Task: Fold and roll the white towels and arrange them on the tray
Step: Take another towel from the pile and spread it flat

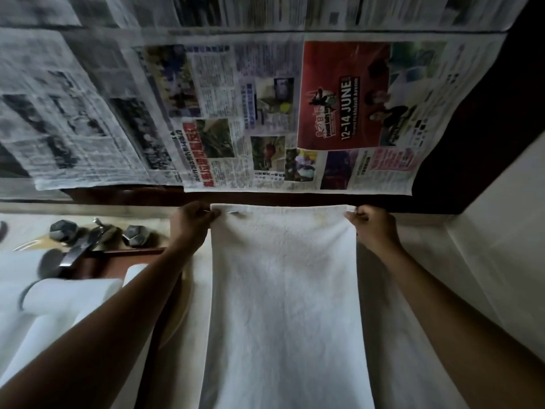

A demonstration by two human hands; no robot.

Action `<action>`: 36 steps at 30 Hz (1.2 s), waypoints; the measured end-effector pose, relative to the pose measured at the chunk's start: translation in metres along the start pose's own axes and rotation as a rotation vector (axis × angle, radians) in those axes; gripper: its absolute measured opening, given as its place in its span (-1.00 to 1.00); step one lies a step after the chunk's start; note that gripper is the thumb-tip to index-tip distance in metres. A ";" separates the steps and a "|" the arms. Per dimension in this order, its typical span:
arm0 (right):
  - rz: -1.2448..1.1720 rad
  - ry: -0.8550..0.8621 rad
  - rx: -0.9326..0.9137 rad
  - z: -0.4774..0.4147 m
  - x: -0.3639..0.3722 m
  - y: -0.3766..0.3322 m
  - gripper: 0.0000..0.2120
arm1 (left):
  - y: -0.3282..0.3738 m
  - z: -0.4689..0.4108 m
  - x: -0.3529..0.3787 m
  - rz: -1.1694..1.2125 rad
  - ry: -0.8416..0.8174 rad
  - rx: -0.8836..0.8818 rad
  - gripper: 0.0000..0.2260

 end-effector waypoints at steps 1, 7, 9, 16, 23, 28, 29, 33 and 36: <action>0.009 0.004 0.013 -0.008 0.009 0.004 -0.72 | -0.004 -0.009 0.009 -0.015 -0.004 -0.005 -0.92; 0.077 0.030 0.097 -0.043 0.064 0.030 -0.64 | -0.044 -0.052 0.060 -0.157 0.018 -0.033 -0.87; 0.102 0.033 0.135 -0.052 0.087 0.049 -0.61 | -0.057 -0.058 0.080 -0.221 0.021 -0.033 -0.85; 0.233 0.195 0.102 -0.039 0.136 0.087 -0.60 | -0.100 -0.047 0.113 -0.300 0.071 0.023 -0.76; 0.296 -0.017 -0.423 0.039 0.183 0.033 -0.49 | -0.091 0.023 0.153 -0.487 -0.313 0.501 -0.49; 0.512 -0.058 -0.377 0.012 0.165 0.081 -0.42 | -0.129 -0.005 0.125 -0.654 -0.369 0.476 -0.42; 0.521 -0.065 -0.327 0.004 0.154 0.089 -0.39 | -0.133 -0.011 0.117 -0.679 -0.383 0.457 -0.40; 0.414 -0.077 -0.203 0.020 0.134 0.082 -0.30 | -0.118 0.016 0.102 -0.676 -0.336 0.486 -0.40; 0.378 -0.083 -0.303 0.084 0.147 0.053 -0.37 | -0.096 0.079 0.116 -0.565 -0.357 0.566 -0.43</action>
Point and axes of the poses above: each hand's wrist, its own z-axis away from the middle knuckle, its own x-axis out of the palm, y = z × x, the point moved 1 cm from there along -z, towards the middle knuckle, and after that the axes turned 7 degrees about y, right-handed, at the moved point
